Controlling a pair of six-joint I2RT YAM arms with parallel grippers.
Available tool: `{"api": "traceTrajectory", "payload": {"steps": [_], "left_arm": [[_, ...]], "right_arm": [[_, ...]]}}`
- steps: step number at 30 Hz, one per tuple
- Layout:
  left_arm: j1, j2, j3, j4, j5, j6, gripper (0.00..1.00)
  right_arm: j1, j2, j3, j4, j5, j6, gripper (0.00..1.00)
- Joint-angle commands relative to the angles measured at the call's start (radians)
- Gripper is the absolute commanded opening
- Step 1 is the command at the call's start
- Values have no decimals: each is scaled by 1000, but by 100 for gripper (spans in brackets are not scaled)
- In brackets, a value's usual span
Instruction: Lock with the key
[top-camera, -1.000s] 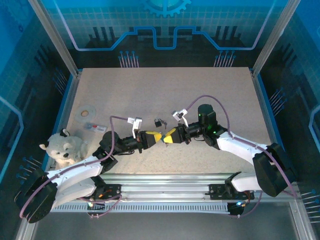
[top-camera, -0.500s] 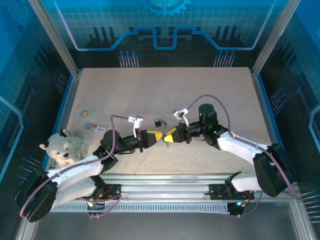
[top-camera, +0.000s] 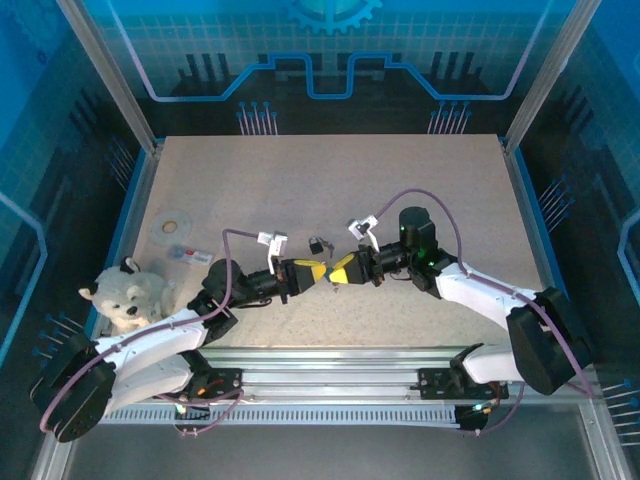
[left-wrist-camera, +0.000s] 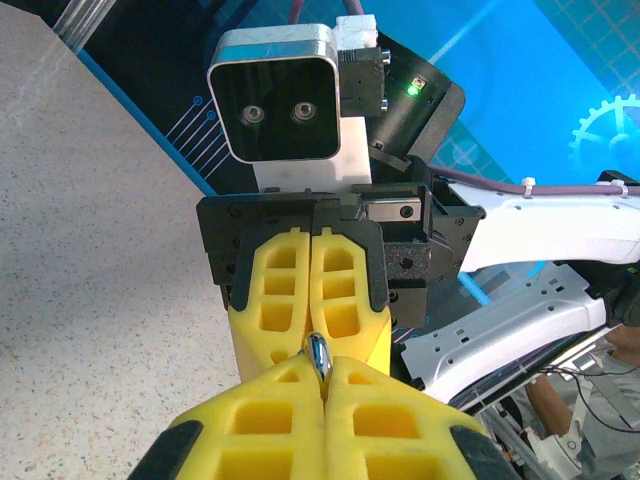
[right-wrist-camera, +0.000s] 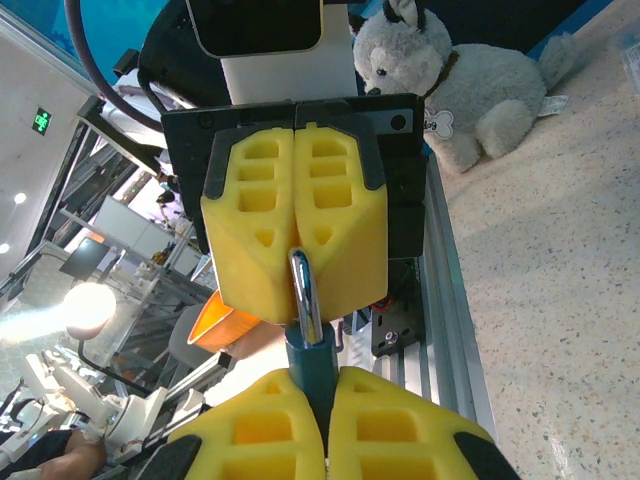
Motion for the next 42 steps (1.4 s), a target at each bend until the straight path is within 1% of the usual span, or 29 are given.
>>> {"api": "traceTrajectory", "payload": {"steps": [1, 22, 42], "left_arm": [[-100, 16, 28, -5, 220, 33, 0], [-138, 35, 28, -2, 228, 55, 0], [-176, 88, 26, 68, 271, 40, 0]], "right_arm": [[-21, -3, 43, 91, 197, 36, 0], [-36, -8, 59, 115, 208, 62, 0], [-70, 6, 107, 160, 205, 107, 0]]}}
